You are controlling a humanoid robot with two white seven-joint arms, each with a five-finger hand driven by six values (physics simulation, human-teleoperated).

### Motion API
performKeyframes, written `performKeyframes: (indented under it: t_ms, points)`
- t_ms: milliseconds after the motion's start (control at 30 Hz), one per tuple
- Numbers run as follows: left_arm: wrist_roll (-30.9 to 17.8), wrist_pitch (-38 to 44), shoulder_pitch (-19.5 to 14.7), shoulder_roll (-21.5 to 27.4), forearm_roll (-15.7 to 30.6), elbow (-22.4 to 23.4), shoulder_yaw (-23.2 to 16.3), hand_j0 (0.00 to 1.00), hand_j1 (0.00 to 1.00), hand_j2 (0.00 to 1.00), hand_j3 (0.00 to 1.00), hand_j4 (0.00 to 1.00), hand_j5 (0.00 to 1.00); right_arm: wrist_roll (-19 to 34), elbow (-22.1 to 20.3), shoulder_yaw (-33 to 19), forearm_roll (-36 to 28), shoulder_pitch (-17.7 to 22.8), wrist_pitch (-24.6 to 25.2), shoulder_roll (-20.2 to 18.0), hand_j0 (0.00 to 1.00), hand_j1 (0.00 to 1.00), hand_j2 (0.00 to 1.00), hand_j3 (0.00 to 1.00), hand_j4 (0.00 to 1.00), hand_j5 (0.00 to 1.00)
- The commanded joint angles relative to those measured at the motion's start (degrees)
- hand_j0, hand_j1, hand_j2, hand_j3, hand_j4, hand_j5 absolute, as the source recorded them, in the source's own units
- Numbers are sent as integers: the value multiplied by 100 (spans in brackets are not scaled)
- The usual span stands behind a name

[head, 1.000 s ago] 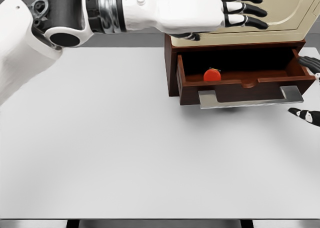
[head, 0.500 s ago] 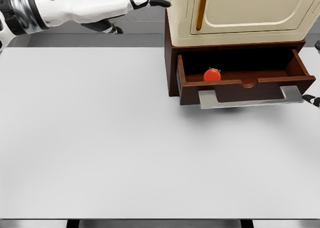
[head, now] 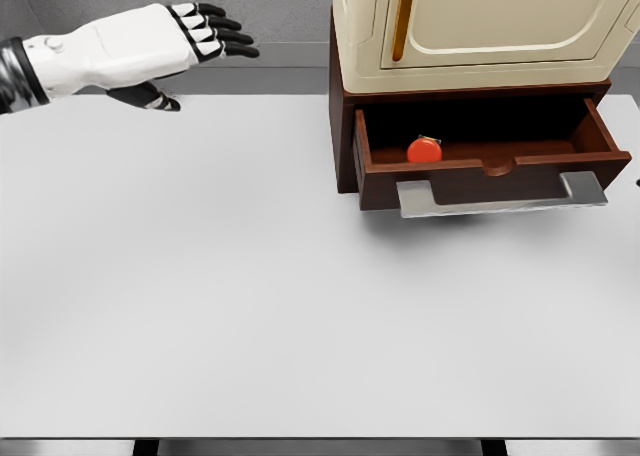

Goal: Put the switch into the drawer with left arm, and close the drawer with right arm

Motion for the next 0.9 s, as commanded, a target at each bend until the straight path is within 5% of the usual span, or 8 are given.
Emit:
performKeyframes:
  t_ms: [0, 867]
  points:
    - [6, 8, 0, 59, 32, 156, 8, 100, 100, 100, 100, 100, 100, -1, 45, 108, -24, 0, -1, -12, 100, 100, 100, 100, 100, 100]
    - [-3, 8, 510, 305, 15, 481, 17, 100, 100, 100, 100, 100, 100, -1, 274, 1057, 152, -896, -1, 111, 100, 100, 100, 100, 100, 100]
